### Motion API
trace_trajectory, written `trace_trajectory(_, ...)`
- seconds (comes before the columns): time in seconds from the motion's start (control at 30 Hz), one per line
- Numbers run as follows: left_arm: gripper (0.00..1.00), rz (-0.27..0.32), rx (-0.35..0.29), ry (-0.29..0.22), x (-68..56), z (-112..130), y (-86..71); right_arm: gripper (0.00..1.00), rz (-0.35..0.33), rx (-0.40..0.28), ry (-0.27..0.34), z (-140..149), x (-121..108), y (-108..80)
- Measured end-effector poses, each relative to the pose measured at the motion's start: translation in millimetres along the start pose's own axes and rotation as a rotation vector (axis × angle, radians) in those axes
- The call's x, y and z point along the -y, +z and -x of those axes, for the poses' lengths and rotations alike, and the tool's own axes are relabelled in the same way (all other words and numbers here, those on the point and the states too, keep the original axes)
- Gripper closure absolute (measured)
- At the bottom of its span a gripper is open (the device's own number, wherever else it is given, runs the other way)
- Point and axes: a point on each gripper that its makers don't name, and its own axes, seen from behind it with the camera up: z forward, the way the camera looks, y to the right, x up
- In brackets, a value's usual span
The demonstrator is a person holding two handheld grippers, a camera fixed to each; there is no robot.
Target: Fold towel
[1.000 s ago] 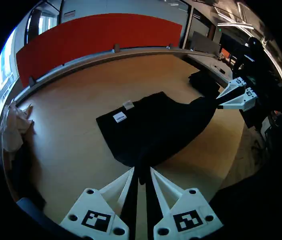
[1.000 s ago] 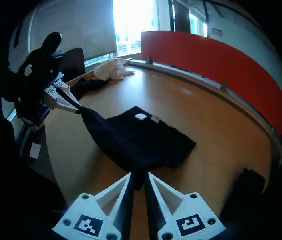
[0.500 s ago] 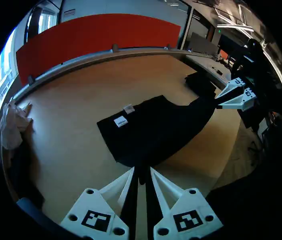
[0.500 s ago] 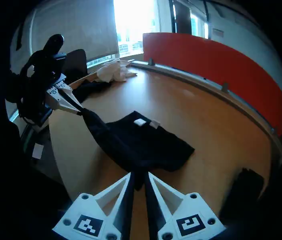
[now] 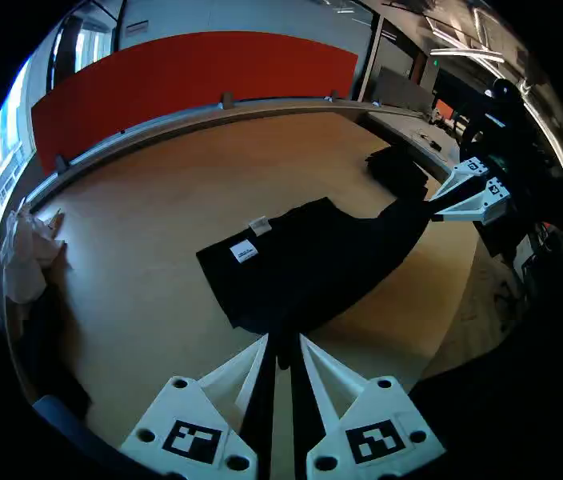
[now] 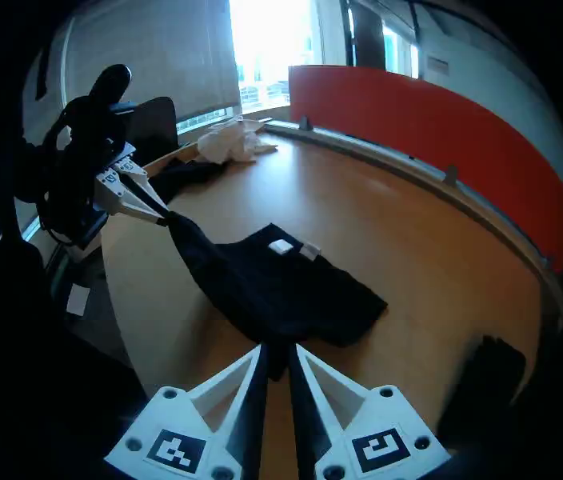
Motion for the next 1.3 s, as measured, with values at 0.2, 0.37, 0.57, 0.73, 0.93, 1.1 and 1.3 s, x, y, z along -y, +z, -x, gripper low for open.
trace_trajectory(0.2, 0.88, -0.009, 0.0, -0.008, 3.8, -1.3, 6.6, 0.84, -0.001, 0.006, 0.004, 1.0, -1.9, 4.9)
trace_trajectory(0.37, 0.88, -0.017, -0.002, -0.021, 9.6, -7.1, 17.9, 0.84, -0.002, 0.011, 0.014, 1.0, -8.4, 15.9)
trace_trajectory(0.57, 0.88, -0.028, -0.007, -0.031, 19.7, -19.5, 34.7, 0.84, 0.012, 0.012, 0.006, -4.1, -23.7, 31.2)
trace_trajectory(0.73, 0.88, -0.043, -0.009, -0.042, 31.5, -27.8, 49.8, 0.84, 0.035, 0.013, 0.006, -8.9, -41.9, 43.8)
trace_trajectory(0.93, 0.88, -0.059, -0.004, -0.049, 45.2, -33.4, 68.2, 0.84, 0.053, 0.018, 0.019, -13.6, -62.0, 59.3)
trace_trajectory(1.1, 0.88, -0.067, 0.007, -0.051, 53.0, -33.7, 81.2, 0.84, 0.067, 0.03, 0.031, -13.3, -75.5, 71.0)
trace_trajectory(1.3, 0.88, -0.07, 0.013, -0.057, 58.0, -32.9, 90.7, 0.84, 0.073, 0.042, 0.047, -8.2, -82.3, 79.1)
